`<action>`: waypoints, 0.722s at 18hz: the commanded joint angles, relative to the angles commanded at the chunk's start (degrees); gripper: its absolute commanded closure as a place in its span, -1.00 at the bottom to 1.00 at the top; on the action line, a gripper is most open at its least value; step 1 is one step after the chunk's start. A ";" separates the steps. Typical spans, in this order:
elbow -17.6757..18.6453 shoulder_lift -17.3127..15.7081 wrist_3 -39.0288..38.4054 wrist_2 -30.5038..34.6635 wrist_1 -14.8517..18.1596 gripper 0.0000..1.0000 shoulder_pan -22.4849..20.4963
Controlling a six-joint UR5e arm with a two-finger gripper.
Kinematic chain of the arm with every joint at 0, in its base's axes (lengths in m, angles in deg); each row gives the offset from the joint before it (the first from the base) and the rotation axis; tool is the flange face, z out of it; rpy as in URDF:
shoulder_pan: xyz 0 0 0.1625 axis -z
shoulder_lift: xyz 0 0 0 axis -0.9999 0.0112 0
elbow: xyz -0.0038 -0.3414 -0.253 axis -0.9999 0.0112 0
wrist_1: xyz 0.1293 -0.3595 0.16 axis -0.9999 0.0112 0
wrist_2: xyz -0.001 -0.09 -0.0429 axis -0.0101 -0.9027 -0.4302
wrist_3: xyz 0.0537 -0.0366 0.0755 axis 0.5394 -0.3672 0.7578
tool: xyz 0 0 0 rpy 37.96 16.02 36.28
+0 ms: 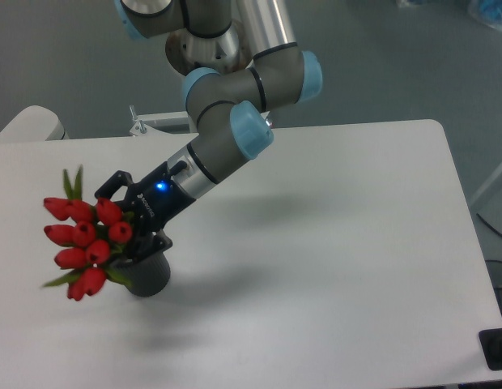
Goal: Insert the flowers into the vase
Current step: 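Open the gripper to release the tulips in the vase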
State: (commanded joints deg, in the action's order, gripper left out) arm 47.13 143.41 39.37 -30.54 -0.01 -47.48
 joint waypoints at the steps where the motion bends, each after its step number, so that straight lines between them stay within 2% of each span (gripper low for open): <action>1: 0.00 0.00 0.26 0.00 0.00 -0.97 -0.35; 8: 4.56 -0.79 4.75 0.00 0.00 -0.99 -2.20; 13: 5.97 -2.20 4.75 0.00 0.00 -0.99 -2.03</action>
State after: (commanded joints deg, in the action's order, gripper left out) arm 53.10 141.22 44.12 -30.54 -0.01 -49.51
